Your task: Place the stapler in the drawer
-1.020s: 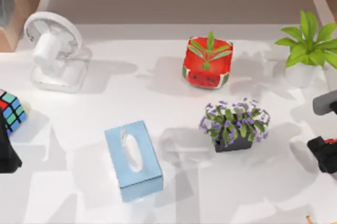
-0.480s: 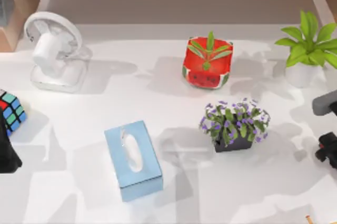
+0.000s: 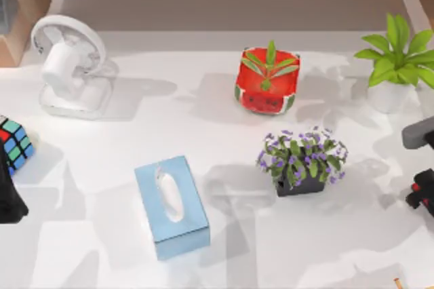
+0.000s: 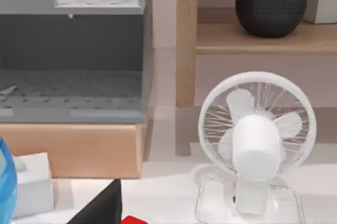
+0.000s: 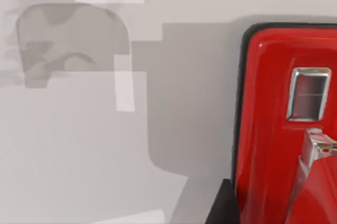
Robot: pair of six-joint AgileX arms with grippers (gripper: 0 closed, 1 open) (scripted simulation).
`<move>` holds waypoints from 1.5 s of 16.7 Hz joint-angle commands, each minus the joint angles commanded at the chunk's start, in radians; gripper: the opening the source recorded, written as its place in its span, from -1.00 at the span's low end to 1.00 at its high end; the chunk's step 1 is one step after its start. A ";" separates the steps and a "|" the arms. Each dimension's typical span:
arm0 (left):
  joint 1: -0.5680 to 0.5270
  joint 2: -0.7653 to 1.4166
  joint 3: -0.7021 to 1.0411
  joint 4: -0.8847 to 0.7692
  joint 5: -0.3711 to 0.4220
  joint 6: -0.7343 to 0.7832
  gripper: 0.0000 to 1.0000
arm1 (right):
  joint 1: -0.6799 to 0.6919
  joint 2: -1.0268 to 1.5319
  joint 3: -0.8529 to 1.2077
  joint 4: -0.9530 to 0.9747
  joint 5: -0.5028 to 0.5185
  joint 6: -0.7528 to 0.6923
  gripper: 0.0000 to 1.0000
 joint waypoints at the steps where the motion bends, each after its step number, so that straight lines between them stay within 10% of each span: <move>1: 0.000 0.000 0.000 0.000 0.000 0.000 1.00 | 0.000 0.000 0.000 0.000 0.000 0.000 -1.00; 18: 0.000 0.000 0.000 0.000 0.000 0.000 1.00 | -0.006 -0.069 0.072 -0.129 0.001 -0.002 -1.00; 25: 0.000 0.000 0.000 0.000 0.000 0.000 1.00 | -0.139 -0.159 0.411 -0.203 0.011 -0.028 -1.00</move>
